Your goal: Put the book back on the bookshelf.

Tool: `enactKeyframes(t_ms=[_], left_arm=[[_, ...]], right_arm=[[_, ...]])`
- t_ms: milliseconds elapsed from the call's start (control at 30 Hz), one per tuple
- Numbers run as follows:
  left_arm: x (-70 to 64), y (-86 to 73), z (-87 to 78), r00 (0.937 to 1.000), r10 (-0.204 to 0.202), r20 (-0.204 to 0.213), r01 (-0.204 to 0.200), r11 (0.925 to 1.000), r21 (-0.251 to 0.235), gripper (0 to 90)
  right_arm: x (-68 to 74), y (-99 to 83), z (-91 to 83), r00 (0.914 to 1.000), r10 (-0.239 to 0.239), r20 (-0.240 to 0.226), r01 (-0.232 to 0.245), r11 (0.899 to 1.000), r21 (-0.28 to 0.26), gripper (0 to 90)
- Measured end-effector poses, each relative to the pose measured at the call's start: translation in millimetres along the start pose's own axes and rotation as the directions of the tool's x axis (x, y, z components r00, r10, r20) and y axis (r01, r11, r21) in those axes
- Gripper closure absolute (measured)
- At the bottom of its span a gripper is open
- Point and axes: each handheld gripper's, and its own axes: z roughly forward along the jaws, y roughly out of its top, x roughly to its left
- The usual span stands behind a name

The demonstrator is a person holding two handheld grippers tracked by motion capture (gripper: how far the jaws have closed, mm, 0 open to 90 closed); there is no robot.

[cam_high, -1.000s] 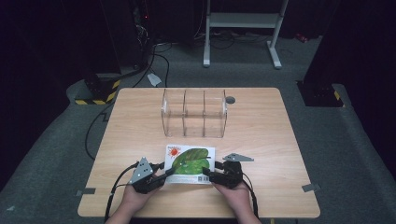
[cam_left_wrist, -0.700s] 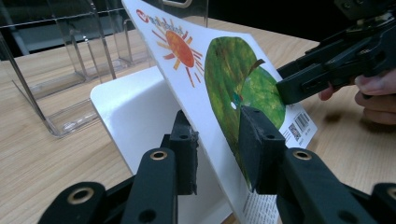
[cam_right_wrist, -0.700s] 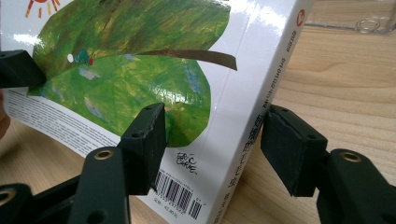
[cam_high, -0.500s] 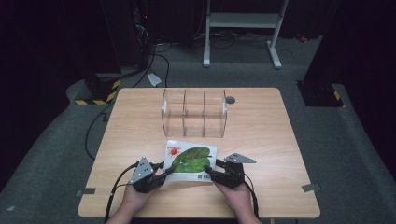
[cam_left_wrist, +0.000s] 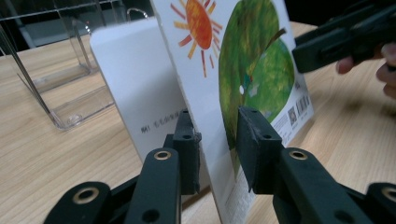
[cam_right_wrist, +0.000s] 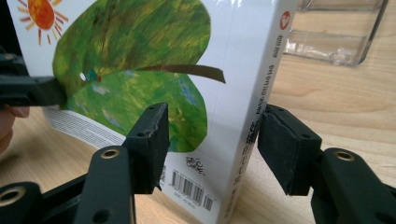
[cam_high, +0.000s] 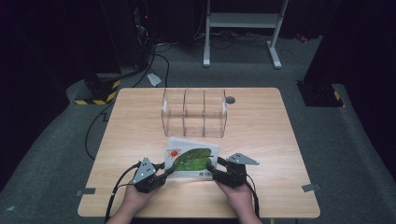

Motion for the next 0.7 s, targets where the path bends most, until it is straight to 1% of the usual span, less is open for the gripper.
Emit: enactKeyframes(t_ms=[100,233,367,500,633,700], left_arm=[[-1.0,-1.1,2.2,0.9999,0.005,-0.009,-0.005,0.9999,0.015,70.3],[-0.6,-2.8,5.3,0.9997,0.009,-0.023,-0.008,0.9992,0.040,70.3],[0.3,-4.6,7.7,0.9995,0.000,-0.032,0.002,0.9983,0.058,70.2],[0.7,-5.6,9.2,0.9990,0.014,-0.041,-0.011,0.9976,0.068,69.9],[-0.6,-6.8,11.4,0.9992,0.016,-0.037,-0.013,0.9964,0.083,69.8],[-0.8,-7.5,12.5,0.9991,0.024,-0.035,-0.021,0.9954,0.094,69.7]], right_arm=[[-0.1,1.0,-2.3,0.9999,-0.011,0.005,0.011,1.000,-0.017,43.7],[0.8,1.5,-4.6,0.9996,-0.027,0.011,0.027,0.999,-0.025,43.7],[3.0,2.0,-6.3,0.9987,-0.047,0.018,0.048,0.998,-0.036,43.7],[5.8,2.9,-8.0,0.9974,-0.066,0.028,0.067,0.997,-0.047,43.7],[6.7,3.2,-10.4,0.9964,-0.078,0.034,0.080,0.995,-0.060,44.0],[7.3,3.8,-12.4,0.9958,-0.085,0.034,0.087,0.993,-0.078,45.4]])
